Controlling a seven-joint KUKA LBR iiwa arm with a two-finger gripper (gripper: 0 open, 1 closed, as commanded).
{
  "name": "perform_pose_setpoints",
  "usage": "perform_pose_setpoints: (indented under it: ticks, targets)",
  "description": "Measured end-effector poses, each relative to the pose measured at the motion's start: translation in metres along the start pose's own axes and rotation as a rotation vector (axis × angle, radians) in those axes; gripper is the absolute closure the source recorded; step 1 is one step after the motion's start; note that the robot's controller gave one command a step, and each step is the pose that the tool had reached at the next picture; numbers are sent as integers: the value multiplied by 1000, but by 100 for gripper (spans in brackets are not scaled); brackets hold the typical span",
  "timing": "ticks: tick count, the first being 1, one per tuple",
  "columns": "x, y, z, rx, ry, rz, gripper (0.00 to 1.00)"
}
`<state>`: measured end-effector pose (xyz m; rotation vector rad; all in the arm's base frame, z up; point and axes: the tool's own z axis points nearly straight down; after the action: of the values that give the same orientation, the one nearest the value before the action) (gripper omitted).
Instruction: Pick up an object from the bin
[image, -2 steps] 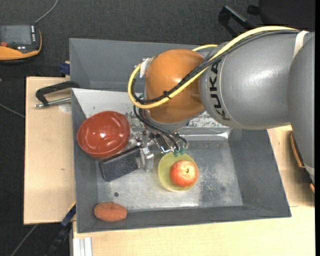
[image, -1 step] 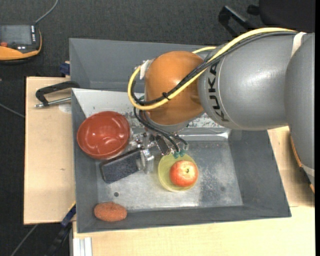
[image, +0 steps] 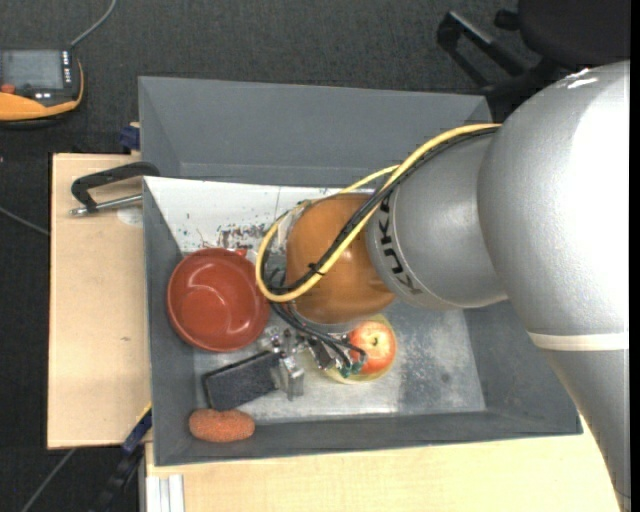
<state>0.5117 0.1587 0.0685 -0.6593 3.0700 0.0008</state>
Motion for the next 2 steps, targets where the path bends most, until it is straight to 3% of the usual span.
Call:
perform_pose_setpoints:
  ticks: [1, 2]
  targets:
    - [-15, 9, -24, 0, -1, 85, 100]
    - [-7, 34, -71, -2, -5, 113, 100]
